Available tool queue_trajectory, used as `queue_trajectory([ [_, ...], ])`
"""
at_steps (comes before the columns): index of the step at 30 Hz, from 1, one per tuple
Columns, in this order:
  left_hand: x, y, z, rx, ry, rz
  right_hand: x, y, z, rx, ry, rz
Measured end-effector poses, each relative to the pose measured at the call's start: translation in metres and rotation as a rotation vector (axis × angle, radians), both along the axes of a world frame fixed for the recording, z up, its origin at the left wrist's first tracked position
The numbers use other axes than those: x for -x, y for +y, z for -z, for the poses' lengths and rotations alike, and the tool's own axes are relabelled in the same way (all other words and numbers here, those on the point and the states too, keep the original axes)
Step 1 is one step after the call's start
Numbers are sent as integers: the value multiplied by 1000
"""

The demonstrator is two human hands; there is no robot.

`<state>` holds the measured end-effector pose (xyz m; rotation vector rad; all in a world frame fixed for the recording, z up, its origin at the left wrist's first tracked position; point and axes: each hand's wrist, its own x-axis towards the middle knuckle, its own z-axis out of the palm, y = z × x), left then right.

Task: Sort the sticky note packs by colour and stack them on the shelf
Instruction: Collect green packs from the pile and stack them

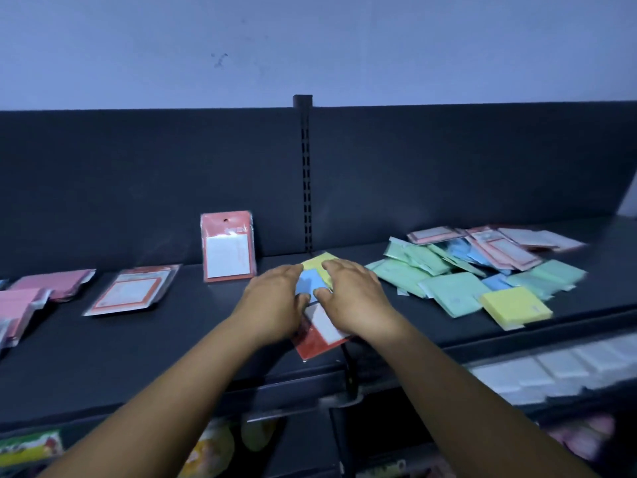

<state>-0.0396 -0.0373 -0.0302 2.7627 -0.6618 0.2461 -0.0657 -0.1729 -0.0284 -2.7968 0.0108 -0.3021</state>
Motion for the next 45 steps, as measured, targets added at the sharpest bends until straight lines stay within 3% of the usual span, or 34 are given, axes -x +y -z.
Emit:
queue_trajectory([
  [7,-8,-62,2,10,53,83,5,-66,6,-14,-8,88],
  [21,-51,-157,-4,-12,193,262,-12,-166,11,-46,72,506],
  [30,-91,-201,3,-31,280,180,-16,-174,13,-96,84,351],
  [37,-100,-210,2,-60,208,126,-11,-175,10,-163,14,228],
  [45,-100,-195,-10,279,445,113,-2,-172,7,-151,148,302],
])
